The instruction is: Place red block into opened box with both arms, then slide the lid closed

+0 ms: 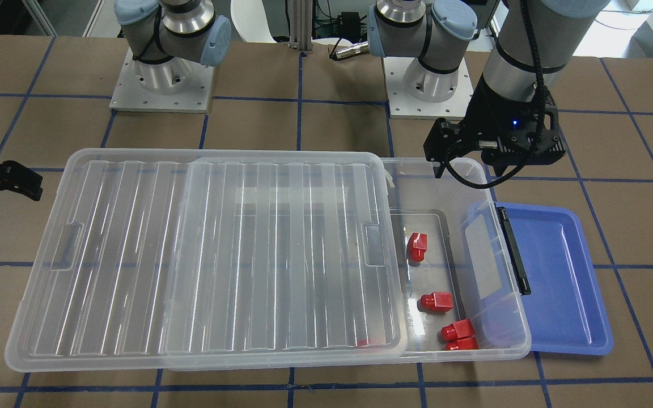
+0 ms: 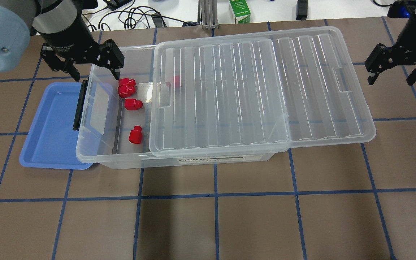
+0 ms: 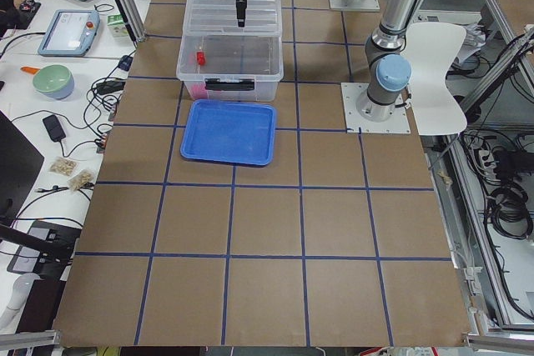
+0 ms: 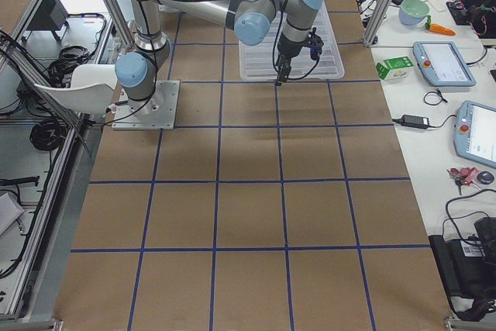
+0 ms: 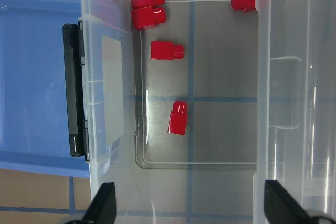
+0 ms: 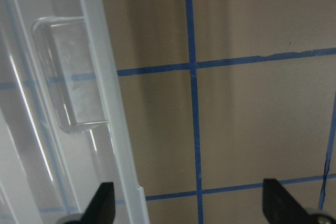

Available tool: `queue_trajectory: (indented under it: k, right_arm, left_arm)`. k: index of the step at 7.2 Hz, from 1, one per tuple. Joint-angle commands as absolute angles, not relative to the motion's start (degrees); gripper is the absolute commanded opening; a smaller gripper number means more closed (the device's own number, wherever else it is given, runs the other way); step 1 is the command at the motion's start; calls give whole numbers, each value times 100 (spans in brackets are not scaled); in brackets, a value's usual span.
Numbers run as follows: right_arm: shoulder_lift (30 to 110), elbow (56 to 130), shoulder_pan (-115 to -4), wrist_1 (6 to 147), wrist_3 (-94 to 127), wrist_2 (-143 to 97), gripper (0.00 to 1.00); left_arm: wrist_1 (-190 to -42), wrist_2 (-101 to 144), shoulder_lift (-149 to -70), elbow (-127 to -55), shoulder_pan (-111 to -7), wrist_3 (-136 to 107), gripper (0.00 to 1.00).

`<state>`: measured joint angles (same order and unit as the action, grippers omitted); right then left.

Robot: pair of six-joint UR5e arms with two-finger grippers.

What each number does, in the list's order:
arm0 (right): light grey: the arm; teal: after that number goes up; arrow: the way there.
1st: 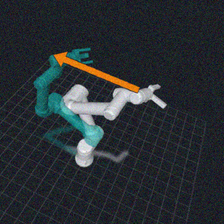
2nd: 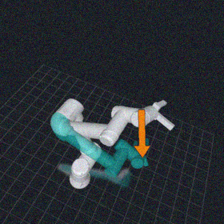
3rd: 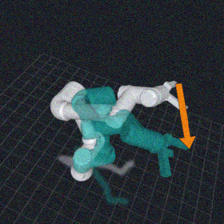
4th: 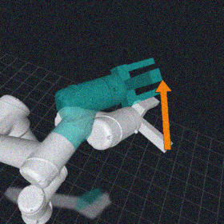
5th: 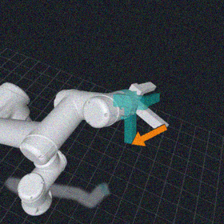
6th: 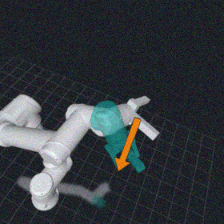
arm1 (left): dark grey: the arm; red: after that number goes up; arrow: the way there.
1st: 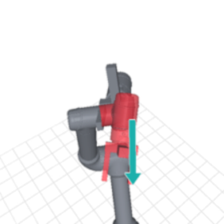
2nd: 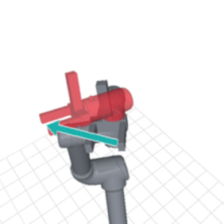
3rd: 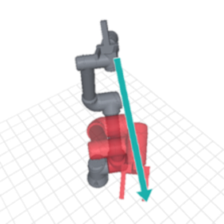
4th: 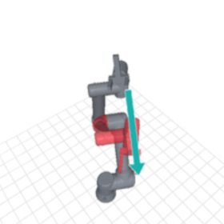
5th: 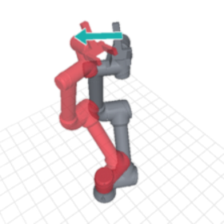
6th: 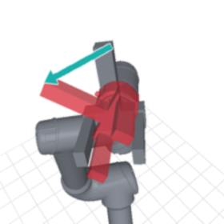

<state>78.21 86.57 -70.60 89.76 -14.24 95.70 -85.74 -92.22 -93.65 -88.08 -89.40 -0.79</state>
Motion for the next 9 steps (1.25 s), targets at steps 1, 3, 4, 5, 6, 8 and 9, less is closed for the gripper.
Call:
queue_trajectory:
  k: [1, 3, 4, 5, 6, 8, 9]
  right_arm:
    - [7533, 8657, -7058, 9333, -1591, 9659, 100]
    - [7357, 8657, -7058, 9421, -1600, 9642, 100]
    - [7287, 8657, -7058, 9448, -1617, 9650, 100]
    - [7251, 8657, -7058, 9448, -1617, 9659, 100]
    - [7242, 8657, -7058, 9448, -1617, 9659, 100]
    - [7190, 8649, -7075, 9431, -1600, 9650, 100]
    - [7189, 8657, -7084, 9431, -1556, 9633, 100]
  left_arm:
    - [-8490, -9255, -9343, -8895, -8938, -70, 100]
    - [-8481, -9255, -9316, -8886, -8912, -70, 100]
    - [-8481, -9255, -9316, -8894, -8912, -70, 100]
    - [-8481, -9255, -9308, -8895, -8921, -70, 100]
    - [-8481, -9255, -9316, -8903, -8912, -70, 100]
    - [-8481, -9246, -9316, -8903, -8912, -70, 100]
    - [-8481, -9255, -9316, -8903, -8912, -70, 100]
